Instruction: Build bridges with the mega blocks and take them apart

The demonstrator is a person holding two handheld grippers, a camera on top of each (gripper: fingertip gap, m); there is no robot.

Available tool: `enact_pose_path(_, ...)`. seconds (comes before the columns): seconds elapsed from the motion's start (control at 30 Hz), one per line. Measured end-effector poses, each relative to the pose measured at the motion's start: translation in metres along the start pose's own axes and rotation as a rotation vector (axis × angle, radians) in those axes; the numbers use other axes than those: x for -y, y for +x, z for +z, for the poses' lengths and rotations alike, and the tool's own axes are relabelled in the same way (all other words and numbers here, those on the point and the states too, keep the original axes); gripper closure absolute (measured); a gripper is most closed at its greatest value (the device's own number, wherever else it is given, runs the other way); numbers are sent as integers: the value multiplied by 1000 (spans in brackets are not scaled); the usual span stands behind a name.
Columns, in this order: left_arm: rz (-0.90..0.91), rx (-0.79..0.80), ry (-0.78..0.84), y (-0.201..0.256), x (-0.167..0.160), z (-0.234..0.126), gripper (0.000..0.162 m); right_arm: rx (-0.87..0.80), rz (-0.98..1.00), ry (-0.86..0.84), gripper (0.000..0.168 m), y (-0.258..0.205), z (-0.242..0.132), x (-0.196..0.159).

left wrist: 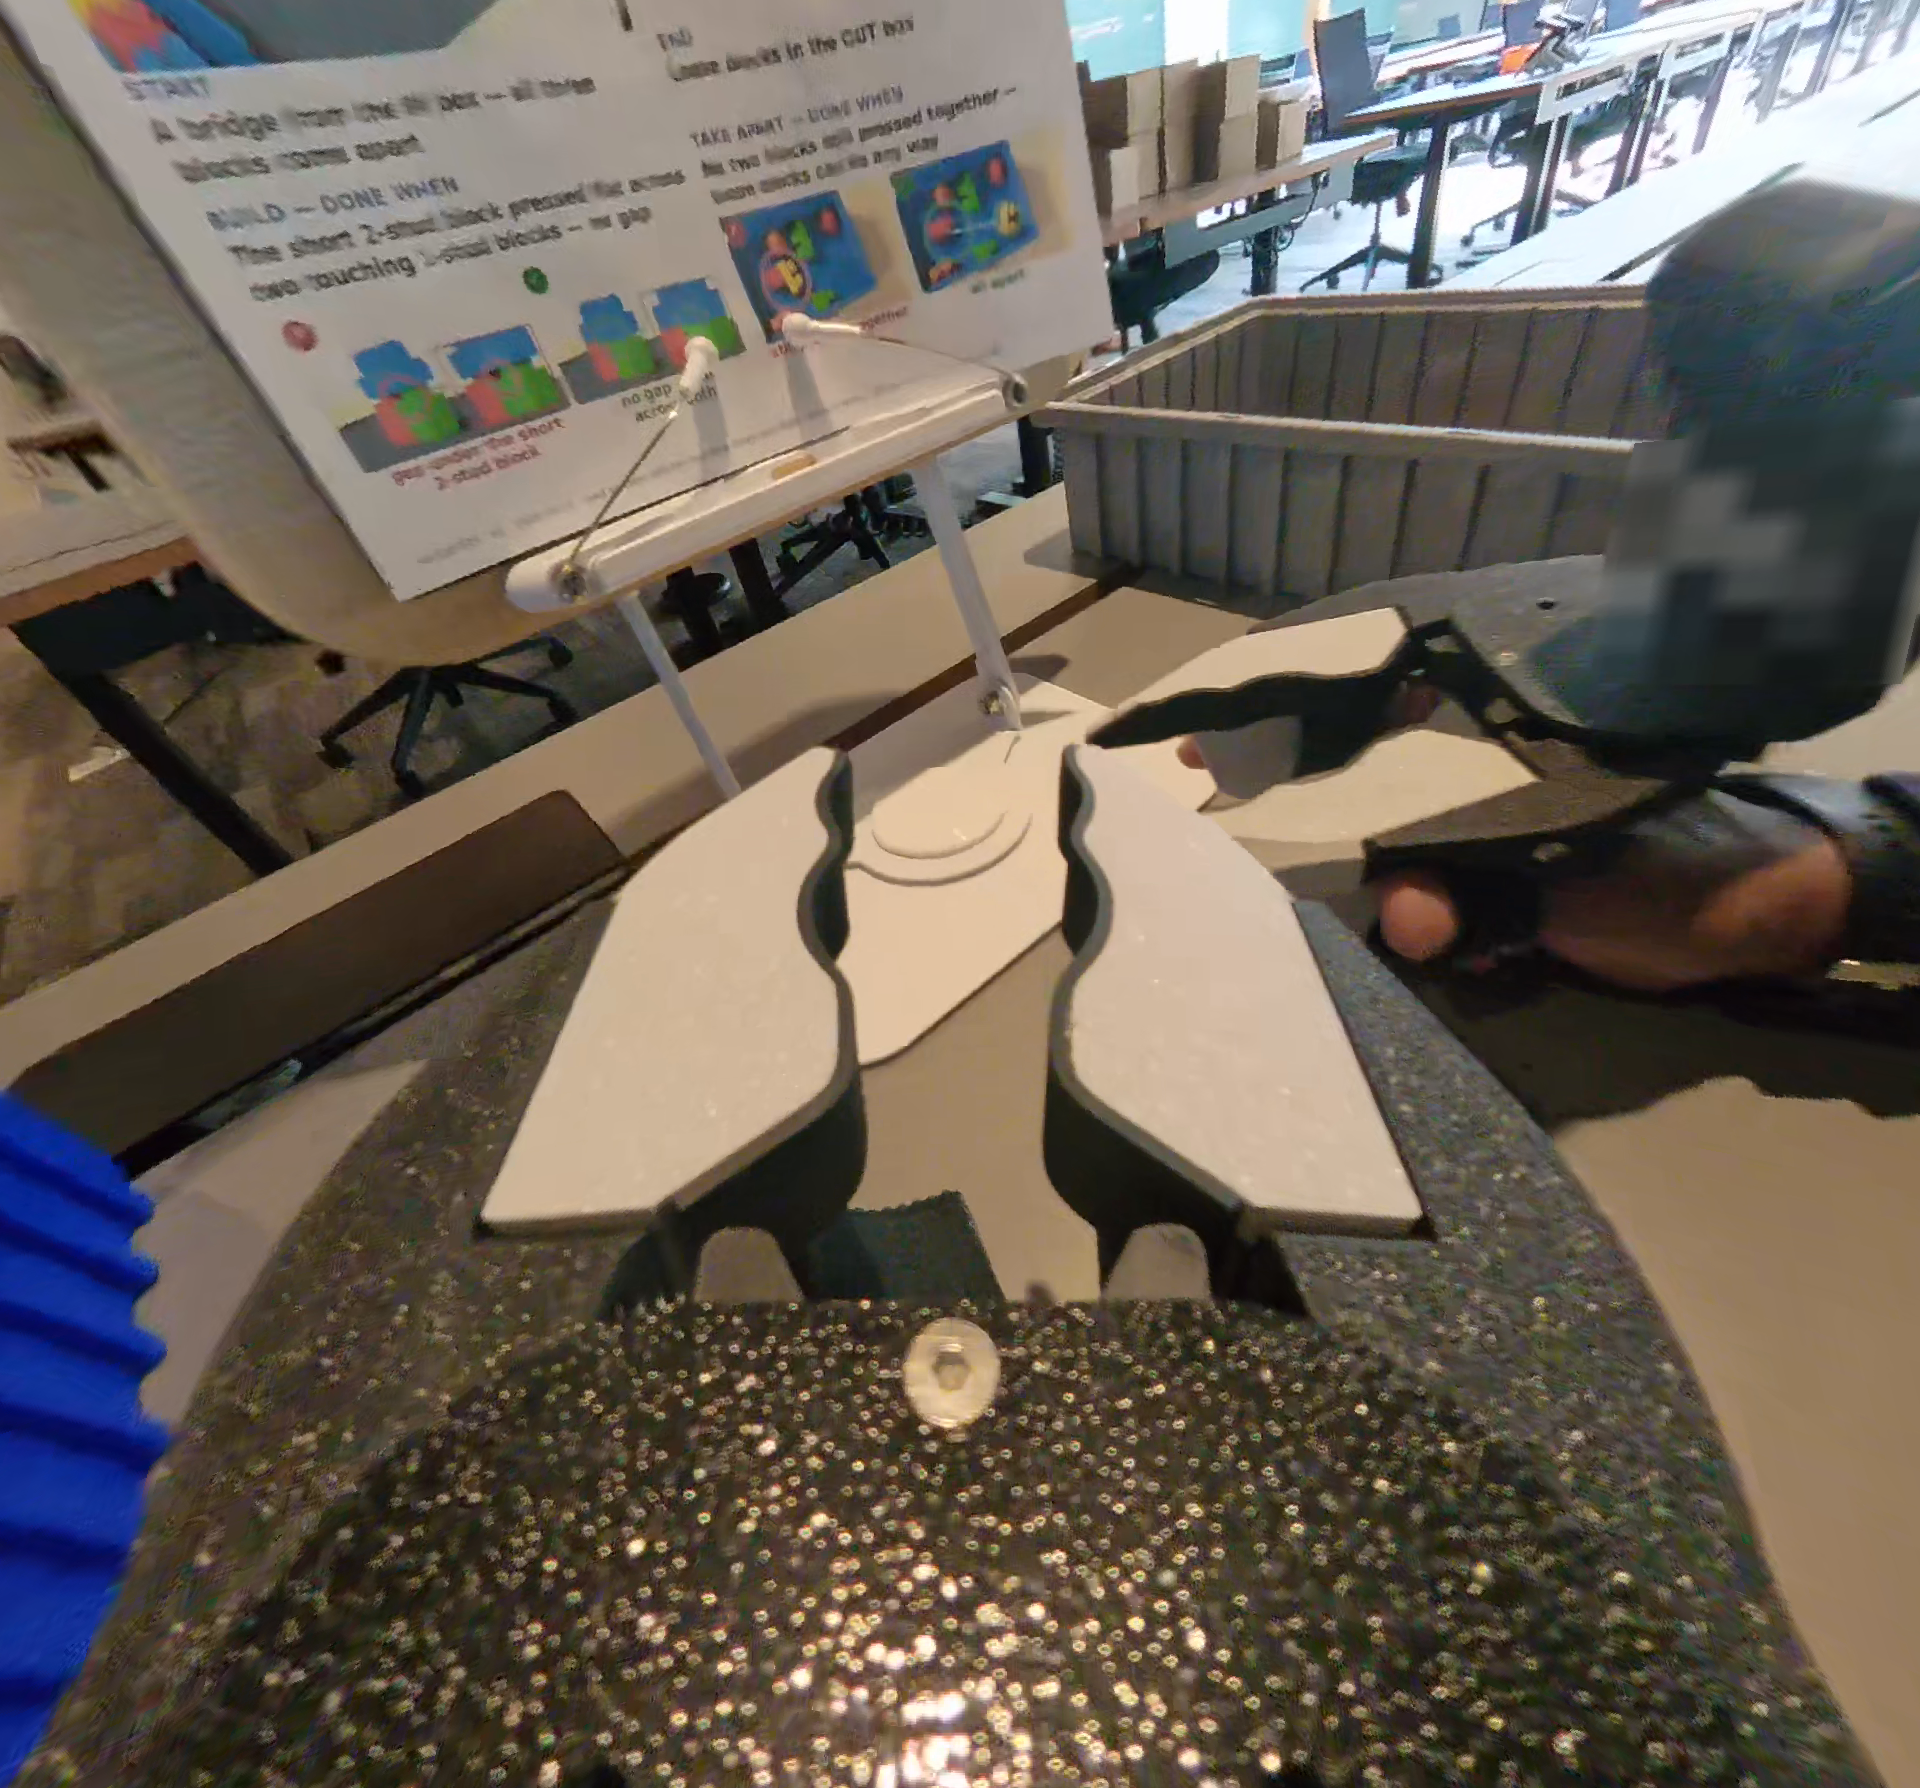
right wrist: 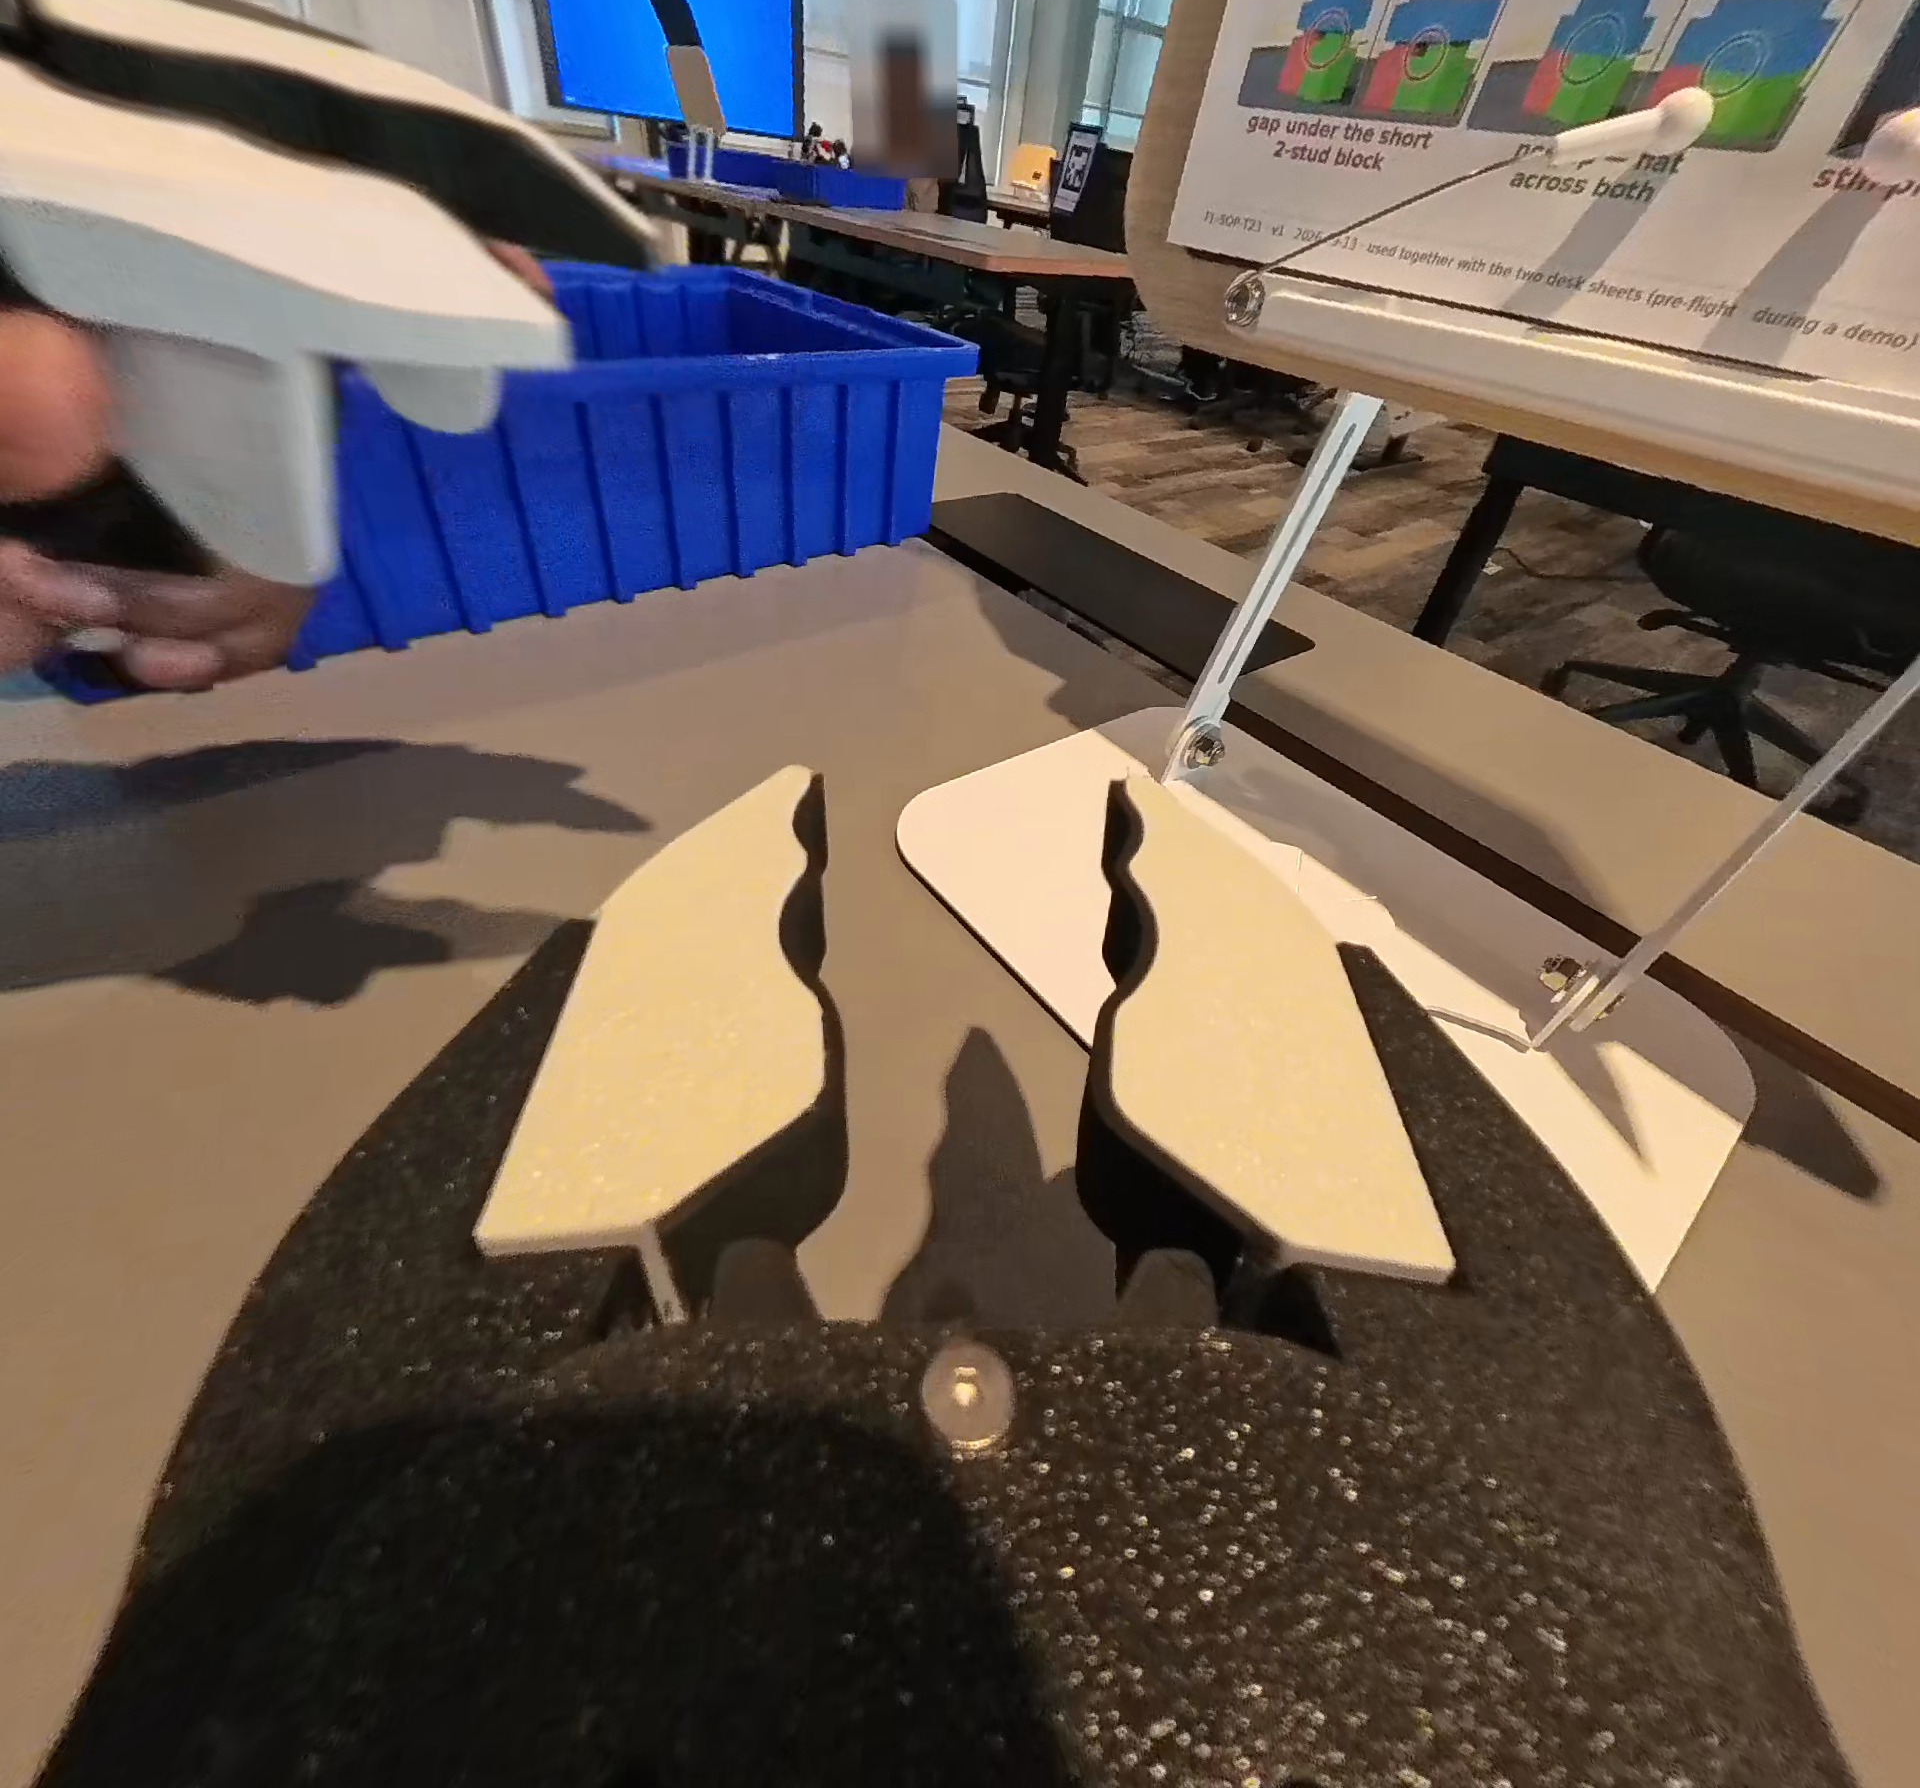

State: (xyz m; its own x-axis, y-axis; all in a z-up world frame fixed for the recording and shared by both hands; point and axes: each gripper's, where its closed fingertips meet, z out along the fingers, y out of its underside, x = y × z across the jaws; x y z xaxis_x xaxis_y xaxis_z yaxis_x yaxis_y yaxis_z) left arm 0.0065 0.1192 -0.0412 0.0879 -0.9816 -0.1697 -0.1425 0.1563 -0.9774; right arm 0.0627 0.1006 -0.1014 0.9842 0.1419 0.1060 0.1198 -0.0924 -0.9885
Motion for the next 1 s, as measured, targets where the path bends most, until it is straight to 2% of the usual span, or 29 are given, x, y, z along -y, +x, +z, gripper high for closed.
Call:
enact_pose_path(0.17,-54,107,-37,-39,13,-70,125,2,-1,0,117,0,0,0)
enact_pose_path(0.3,-67,249,-131,-111,26,-124,122,4,-11,-3,117,-2,0,0)
enact_pose_path(0.4,-115,362,-204,-178,30,-143,122,5,-14,-4,117,-2,0,0)
enact_pose_path(0.57,-351,294,-420,-250,-18,-115,119,3,-20,-2,117,-3,0,0)
enact_pose_path(0.67,-393,313,-567,-283,-62,-95,120,4,-18,4,118,-3,-1,1)
enact_pose_path(0.83,-535,237,-696,-298,-122,-58,126,12,-15,7,118,-3,-1,1)
enact_pose_path(1.0,-613,230,-779,-314,-163,-44,134,22,-23,7,120,-5,-1,1)
